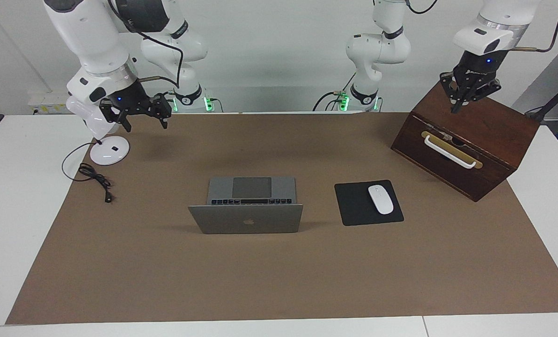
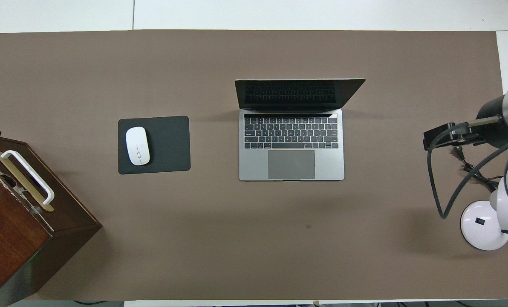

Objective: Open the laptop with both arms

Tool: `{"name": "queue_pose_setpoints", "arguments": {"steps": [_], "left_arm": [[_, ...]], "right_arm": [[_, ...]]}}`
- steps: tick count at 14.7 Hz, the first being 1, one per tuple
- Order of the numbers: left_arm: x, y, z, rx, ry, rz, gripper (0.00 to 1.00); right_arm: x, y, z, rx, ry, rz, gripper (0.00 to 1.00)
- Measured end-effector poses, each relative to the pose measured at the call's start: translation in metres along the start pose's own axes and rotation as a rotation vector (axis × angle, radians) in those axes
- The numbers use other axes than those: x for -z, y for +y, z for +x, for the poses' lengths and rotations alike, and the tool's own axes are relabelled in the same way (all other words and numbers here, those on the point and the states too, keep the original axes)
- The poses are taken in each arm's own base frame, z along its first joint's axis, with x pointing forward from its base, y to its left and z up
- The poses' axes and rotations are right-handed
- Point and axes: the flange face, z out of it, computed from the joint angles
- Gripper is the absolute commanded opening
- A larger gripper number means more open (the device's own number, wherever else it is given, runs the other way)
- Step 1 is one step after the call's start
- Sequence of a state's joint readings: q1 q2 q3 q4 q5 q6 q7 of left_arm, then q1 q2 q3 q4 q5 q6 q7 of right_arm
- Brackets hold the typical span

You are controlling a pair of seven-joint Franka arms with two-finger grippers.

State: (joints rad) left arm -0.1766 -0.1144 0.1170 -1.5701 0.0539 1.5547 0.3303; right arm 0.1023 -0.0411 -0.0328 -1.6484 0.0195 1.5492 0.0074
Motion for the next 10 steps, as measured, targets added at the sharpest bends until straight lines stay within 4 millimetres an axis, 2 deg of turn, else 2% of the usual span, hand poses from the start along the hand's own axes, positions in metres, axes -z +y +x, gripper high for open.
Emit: {"name": "queue_pose_setpoints", "arguments": {"steps": [2, 9, 10], "left_arm": [[-0.0009, -0.0095, -0.0042, 0.003, -0.007, 0.0, 0.0], [0.0075, -0.0085, -0.0098, -0.001, -0.002, 0.013, 0.0], [0.0071, -0.0089, -0.0105, 0.0, -0.003, 0.012, 0.5]], "right_arm": [[0.0075, 0.0019, -0.0044, -0.006, 0.015, 0.001, 1.0], [0.0105, 0.0048, -0.0063, -0.011, 0.021, 0.002, 1.0], [0.0105, 0.0048, -0.0063, -0.011, 0.021, 0.002, 1.0]]}}
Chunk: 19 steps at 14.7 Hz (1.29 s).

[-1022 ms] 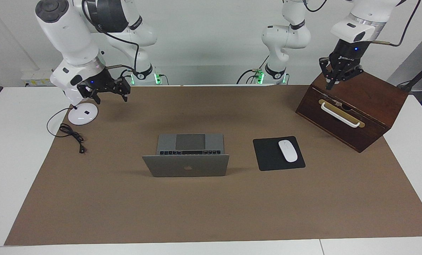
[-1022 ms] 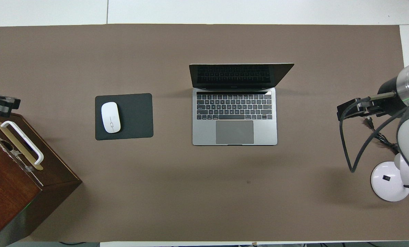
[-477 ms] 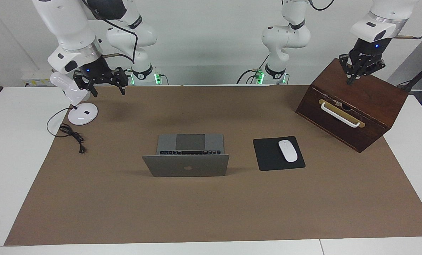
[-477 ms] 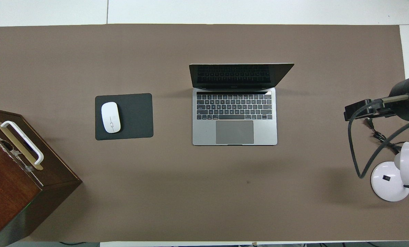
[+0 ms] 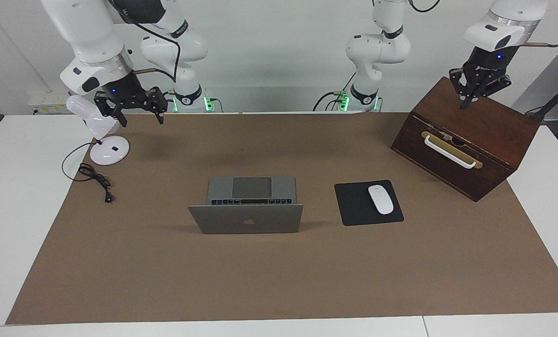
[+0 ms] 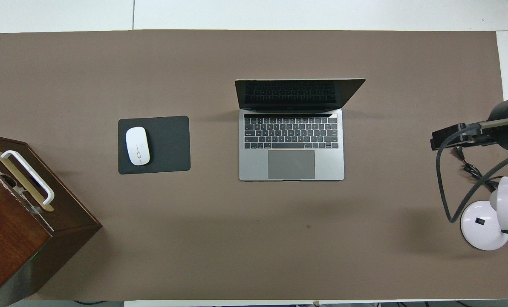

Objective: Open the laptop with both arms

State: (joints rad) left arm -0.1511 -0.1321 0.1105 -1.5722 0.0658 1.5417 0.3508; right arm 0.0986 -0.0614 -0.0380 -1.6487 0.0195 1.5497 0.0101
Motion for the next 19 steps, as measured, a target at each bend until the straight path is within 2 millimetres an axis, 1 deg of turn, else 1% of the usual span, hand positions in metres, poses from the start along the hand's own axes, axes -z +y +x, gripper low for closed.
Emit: {"name": "queue_pose_setpoints", "arguments": {"steps": [1, 6, 8, 13, 19], "left_arm": [[-0.001, 0.0, -0.001, 0.001, -0.002, -0.001, 1.0], [-0.001, -0.014, -0.007, 0.031, -0.005, 0.001, 1.0], [-0.001, -0.016, -0.008, 0.035, -0.004, 0.001, 1.0], [0.0, -0.014, -0.006, 0.033, 0.001, 0.003, 1.0], [0.001, -0.006, -0.002, 0.016, 0.013, 0.008, 1.0]], "right_arm": [[0.0, 0.0, 0.0, 0.0, 0.0, 0.0, 1.0], [0.0, 0.0, 0.0, 0.0, 0.004, 0.0, 1.0], [0.0, 0.0, 0.0, 0.0, 0.005, 0.0, 1.0], [0.0, 0.0, 0.001, 0.0, 0.004, 0.0, 1.0], [0.0, 0.0, 0.0, 0.0, 0.003, 0.0, 1.0]]}}
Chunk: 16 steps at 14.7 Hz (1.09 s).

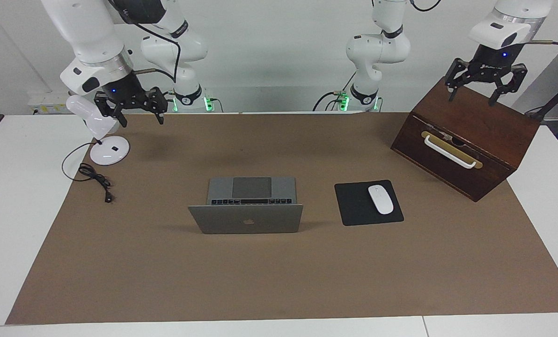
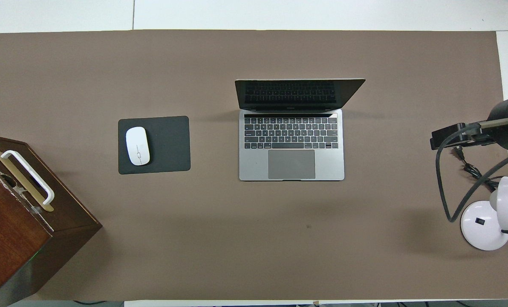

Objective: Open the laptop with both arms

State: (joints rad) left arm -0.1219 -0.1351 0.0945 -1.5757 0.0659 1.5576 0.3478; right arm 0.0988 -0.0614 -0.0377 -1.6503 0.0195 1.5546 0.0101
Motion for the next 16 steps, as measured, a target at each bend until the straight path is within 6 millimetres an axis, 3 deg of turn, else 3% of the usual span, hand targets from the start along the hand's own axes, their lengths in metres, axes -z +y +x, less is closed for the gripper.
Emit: {"name": "queue_pose_setpoints", "arguments": {"steps": [8, 16], "left_arm": [[0.001, 0.006, 0.002, -0.012, 0.004, 0.002, 1.0], [-0.003, -0.002, 0.002, 0.029, -0.001, 0.018, 1.0]], "right_arm": [[-0.002, 0.002, 0.0, -0.003, -0.004, 0.0, 1.0], [-0.008, 0.004, 0.002, -0.007, -0.015, 0.0, 1.0]]}}
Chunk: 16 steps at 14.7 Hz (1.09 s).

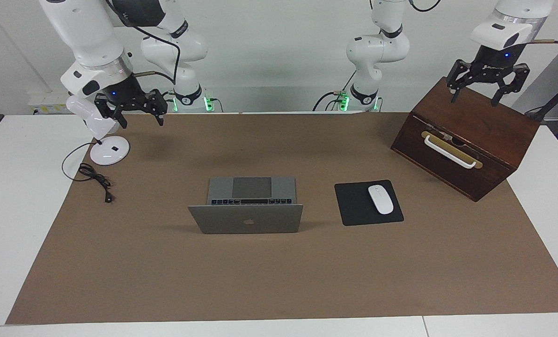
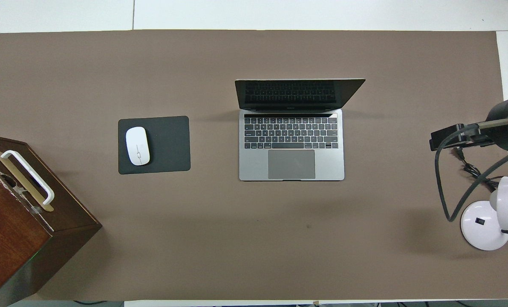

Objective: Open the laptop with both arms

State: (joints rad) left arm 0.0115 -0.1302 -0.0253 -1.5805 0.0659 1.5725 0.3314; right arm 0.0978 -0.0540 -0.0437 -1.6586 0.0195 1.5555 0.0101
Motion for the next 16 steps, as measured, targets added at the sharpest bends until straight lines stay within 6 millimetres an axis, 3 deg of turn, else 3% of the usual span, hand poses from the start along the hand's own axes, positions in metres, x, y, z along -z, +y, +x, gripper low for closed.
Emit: {"name": "queue_pose_setpoints", "arguments": {"steps": [5, 16], "left_arm": [[-0.017, -0.001, 0.006, 0.056, -0.028, -0.009, 1.0], [-0.02, -0.001, 0.007, 0.272, -0.03, -0.016, 1.0]], "right_arm": [[-0.005, 0.001, 0.004, -0.003, -0.003, 0.0, 1.0], [-0.004, 0.009, 0.004, -0.017, -0.003, 0.001, 1.0]]}}
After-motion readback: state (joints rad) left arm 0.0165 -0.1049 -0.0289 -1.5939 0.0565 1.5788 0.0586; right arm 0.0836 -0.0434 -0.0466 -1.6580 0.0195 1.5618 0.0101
